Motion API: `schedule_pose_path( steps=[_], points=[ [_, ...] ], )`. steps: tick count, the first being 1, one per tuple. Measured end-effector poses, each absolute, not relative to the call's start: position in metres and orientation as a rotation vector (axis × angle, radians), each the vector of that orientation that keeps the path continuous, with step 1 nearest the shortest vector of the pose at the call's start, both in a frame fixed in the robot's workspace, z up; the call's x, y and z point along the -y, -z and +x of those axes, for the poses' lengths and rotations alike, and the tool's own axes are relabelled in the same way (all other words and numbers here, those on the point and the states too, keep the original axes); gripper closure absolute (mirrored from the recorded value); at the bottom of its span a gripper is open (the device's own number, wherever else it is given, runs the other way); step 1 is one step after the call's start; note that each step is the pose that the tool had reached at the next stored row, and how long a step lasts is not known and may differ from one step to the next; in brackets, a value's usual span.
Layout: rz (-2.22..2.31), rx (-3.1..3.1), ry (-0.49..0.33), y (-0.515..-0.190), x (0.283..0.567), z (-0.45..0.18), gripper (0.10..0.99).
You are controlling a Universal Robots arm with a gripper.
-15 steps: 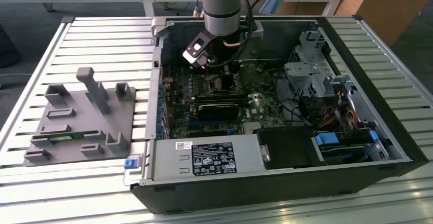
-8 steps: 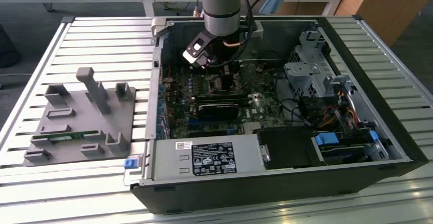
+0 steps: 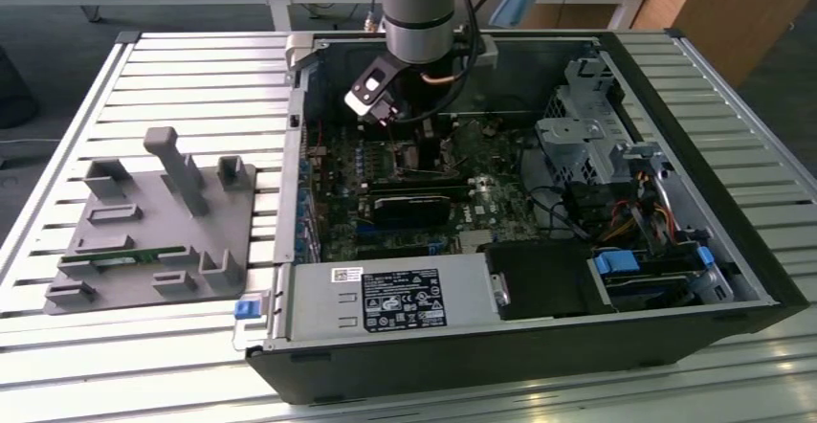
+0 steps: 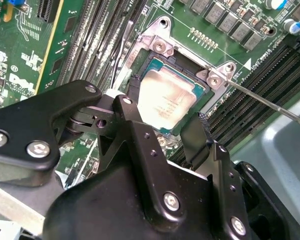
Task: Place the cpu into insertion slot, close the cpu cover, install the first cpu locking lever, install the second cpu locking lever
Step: 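Place the cpu into insertion slot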
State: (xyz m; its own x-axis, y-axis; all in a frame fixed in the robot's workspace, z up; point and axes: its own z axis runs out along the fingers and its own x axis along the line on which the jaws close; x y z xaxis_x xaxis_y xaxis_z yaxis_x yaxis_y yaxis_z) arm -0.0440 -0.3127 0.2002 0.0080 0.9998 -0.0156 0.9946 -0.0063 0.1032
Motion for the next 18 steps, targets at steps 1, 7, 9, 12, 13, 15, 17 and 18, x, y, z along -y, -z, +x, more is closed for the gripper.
schedule_pose_path(
  steps=[1, 7, 9, 12, 13, 15, 17, 18],
  points=[
    [2.169, -2.153, -0.094, -0.2011, 0.3127, -0.044, 0.482],
    [2.169, -2.153, -0.094, -0.2045, 0.3126, -0.0439, 0.678],
    [2.169, -2.153, -0.094, -0.2049, 0.3127, -0.0439, 0.737],
    [2.169, -2.153, -0.093, -0.2057, 0.3127, -0.0438, 0.855],
    [2.169, -2.153, -0.093, -0.206, 0.3127, -0.0438, 0.914],
    [2.169, -2.153, -0.093, -0.2064, 0.3127, -0.0438, 0.98],
    [2.169, -2.153, -0.093, -0.2068, 0.3127, -0.0438, 0.98],
    [2.169, -2.153, -0.093, -0.2071, 0.3127, -0.0438, 0.98]
  ],
)
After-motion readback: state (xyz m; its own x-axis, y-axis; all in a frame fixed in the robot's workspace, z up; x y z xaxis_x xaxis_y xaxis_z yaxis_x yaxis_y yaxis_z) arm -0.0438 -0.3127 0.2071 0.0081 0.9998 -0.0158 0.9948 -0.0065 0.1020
